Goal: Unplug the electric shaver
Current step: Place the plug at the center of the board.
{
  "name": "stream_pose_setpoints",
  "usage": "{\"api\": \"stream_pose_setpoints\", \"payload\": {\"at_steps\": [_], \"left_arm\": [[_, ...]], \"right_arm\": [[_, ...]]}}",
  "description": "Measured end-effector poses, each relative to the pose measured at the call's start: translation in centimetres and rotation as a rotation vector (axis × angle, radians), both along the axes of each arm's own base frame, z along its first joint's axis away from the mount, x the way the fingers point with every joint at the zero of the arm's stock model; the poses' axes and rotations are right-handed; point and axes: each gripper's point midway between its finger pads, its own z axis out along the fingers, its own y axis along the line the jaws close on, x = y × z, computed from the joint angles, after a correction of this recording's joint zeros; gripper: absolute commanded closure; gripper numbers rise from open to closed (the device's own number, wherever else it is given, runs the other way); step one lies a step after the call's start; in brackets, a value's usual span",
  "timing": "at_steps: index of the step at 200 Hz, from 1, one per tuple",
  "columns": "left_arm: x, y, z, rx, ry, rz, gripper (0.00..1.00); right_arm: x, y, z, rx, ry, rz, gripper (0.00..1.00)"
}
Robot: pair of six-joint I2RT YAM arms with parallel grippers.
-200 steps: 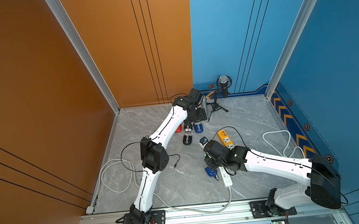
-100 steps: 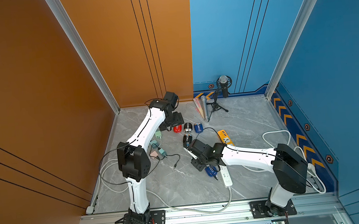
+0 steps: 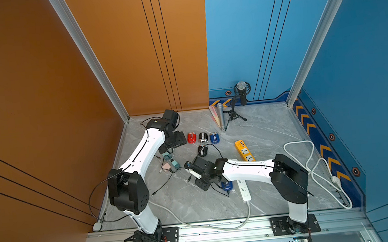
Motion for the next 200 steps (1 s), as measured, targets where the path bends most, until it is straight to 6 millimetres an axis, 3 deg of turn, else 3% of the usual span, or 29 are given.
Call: {"api": "stream_pose_setpoints", "payload": {"at_steps": [22,85,111,135,200], "left_arm": [[-0.3,0.1,-0.4,0.002,0.006,0.001,0.06],[-0.6,0.7,-0.8,0.000,0.001,0.012,0.06],[-0.4,0.8,-0.8,-0.005,-0.004,0.013,0.06],[-0.6,0.9,-1.2,-0.005,0.006,0.008,0.06],[-1.5,1.4,-1.5,-0.018,0.016,-0.003,0.06]], "right_arm": [[-0.2,0.1,-0.1,-0.018,-0.031,0.002,0.72],[-0.6,0.7,-0.3,-0.162,-0.286,0.027,0.73],[-0.4,0.5,-0.4,-0.186,-0.328,0.015,0.67],[-0.6,0.7,-0.6,-0.192,-0.331,0.022,0.56],[-3.2,3.2,-1.6,-0.174,-0.302,0.078,0.41]]}}
